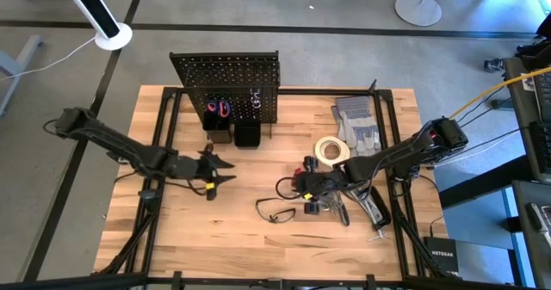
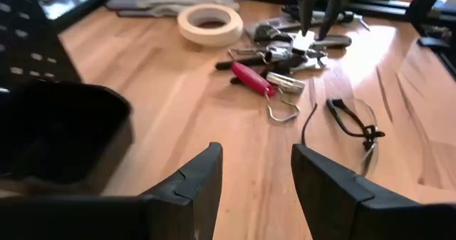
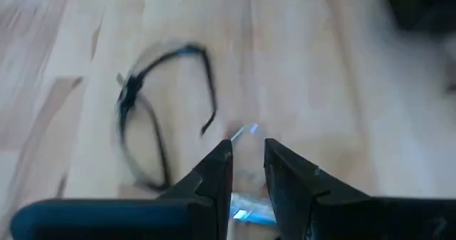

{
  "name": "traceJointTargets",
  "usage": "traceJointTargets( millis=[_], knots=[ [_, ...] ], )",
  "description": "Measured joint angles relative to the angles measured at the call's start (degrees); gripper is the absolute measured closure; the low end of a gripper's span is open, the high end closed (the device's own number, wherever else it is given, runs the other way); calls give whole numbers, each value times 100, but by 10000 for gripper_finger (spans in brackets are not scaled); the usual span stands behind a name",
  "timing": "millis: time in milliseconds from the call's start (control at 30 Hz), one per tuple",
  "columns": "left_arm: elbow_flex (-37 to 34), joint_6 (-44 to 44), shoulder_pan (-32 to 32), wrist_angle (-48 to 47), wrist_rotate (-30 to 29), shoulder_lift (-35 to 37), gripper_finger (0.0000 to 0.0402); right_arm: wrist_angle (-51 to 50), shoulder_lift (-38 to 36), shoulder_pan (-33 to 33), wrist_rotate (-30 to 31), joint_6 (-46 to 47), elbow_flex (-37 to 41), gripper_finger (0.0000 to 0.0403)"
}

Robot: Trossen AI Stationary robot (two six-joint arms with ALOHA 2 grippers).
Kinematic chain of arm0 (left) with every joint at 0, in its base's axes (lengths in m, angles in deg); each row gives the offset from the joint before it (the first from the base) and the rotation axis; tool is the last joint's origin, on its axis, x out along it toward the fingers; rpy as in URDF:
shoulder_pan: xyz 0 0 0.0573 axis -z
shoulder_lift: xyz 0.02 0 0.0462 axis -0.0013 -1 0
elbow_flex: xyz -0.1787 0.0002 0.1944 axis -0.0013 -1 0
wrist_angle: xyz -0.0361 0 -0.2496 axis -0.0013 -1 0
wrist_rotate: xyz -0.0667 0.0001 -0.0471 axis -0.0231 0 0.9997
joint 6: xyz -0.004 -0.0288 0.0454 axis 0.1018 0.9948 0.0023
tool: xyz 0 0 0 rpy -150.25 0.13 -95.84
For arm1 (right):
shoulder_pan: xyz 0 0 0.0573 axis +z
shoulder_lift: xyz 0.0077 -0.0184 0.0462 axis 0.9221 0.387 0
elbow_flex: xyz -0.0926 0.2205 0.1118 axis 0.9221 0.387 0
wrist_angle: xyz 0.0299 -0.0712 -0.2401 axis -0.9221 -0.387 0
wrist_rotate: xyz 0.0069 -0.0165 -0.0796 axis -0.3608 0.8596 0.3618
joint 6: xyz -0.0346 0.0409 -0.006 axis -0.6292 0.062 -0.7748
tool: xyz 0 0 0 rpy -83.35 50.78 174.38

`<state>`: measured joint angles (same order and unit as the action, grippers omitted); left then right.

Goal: Hang tools onto peg board
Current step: Put the cuvette into the right pegboard organizer bin

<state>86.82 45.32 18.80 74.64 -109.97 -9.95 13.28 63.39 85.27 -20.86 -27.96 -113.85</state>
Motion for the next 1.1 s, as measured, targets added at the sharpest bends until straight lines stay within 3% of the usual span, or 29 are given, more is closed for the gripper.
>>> traceJointTargets(
  millis=[267,600,800,1033,1100],
  knots=[
    [17,137,-15,1787,219,-1708,247,-408,-73,0,-640,301,121,318],
    [905,641,-15,1868,46,-3291,247,-1538,-402,-7,-792,1143,121,314],
    [1119,555,-13,1844,-144,-3717,247,-2120,-400,-233,-871,1812,119,263],
    [1119,526,31,1363,-143,-3691,247,-2556,-398,-685,-2575,2122,119,193],
    [1119,496,28,1330,-141,-3691,247,-2598,-398,-660,-2719,2125,119,184]
  ],
)
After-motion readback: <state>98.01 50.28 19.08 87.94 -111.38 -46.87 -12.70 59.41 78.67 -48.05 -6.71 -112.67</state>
